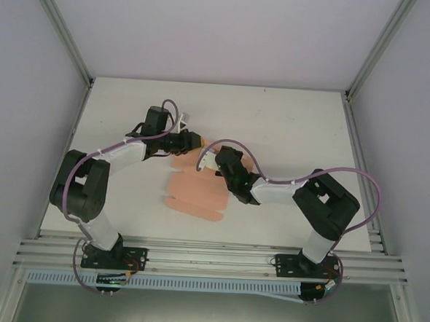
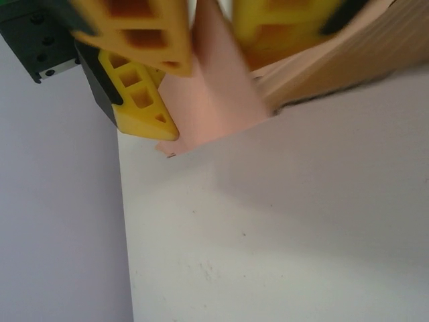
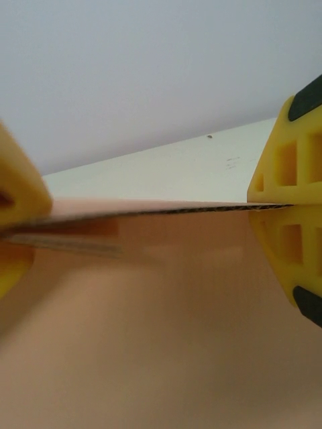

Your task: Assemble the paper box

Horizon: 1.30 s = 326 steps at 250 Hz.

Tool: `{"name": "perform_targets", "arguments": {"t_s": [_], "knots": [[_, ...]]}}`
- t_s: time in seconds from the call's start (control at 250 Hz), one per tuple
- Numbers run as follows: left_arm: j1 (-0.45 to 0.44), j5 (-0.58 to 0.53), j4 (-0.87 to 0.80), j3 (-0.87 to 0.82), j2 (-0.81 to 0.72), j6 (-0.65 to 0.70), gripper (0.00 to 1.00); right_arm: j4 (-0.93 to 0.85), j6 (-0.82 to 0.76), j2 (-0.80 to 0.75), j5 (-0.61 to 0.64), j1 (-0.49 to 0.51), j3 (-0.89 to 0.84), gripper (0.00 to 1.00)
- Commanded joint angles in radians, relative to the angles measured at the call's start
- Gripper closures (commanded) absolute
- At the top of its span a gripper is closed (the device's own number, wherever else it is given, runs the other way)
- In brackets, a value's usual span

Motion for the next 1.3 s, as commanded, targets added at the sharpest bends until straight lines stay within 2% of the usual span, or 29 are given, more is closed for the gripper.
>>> {"name": "perform_targets", "arguments": {"t_s": [0.0, 0.108, 0.168, 0.24, 0.264, 0.276, 0.444, 0.6, 0.727, 0.963, 1.095, 1.299], "knots": [[-0.003, -0.059, -0.048, 0.012, -0.042, 0.045, 0.64, -0.004, -0.019, -0.043, -0.037, 0.015, -0.013, 1.0], [-0.003, -0.115, -0.098, 0.0, -0.103, 0.08, 0.33, -0.015, 0.001, -0.054, -0.021, 0.006, -0.01, 1.0], [-0.003, -0.156, -0.13, -0.018, -0.154, 0.103, 0.21, -0.032, 0.014, -0.065, -0.015, -0.001, -0.01, 1.0], [-0.003, -0.219, -0.17, -0.055, -0.231, 0.136, 0.11, -0.063, 0.033, -0.083, -0.015, -0.013, -0.012, 1.0], [-0.003, -0.244, -0.181, -0.07, -0.258, 0.147, 0.03, -0.069, 0.038, -0.089, -0.017, -0.017, -0.015, 1.0], [-0.003, -0.258, -0.186, -0.079, -0.272, 0.153, 0.02, -0.067, 0.041, -0.094, -0.019, -0.019, -0.016, 1.0], [0.016, -0.489, -0.288, -0.198, -0.427, 0.18, 0.01, -0.117, 0.1, -0.163, -0.065, -0.056, -0.04, 1.0], [0.075, -0.577, -0.329, -0.307, -0.483, 0.138, 0.02, -0.135, 0.138, -0.216, -0.107, -0.078, -0.059, 1.0], [0.129, -0.559, -0.291, -0.359, -0.469, 0.124, 0.01, -0.161, 0.164, -0.243, -0.131, -0.086, -0.061, 1.0], [0.128, -0.494, -0.188, -0.317, -0.33, 0.136, 0.02, -0.167, 0.195, -0.241, -0.144, -0.085, -0.06, 1.0], [0.118, -0.39, -0.106, -0.286, -0.264, 0.175, 0.02, -0.164, 0.204, -0.231, -0.152, -0.086, -0.055, 1.0], [0.079, -0.307, 0.006, -0.274, -0.21, 0.204, 0.03, -0.172, 0.223, -0.218, -0.17, -0.084, -0.04, 1.0]]}}
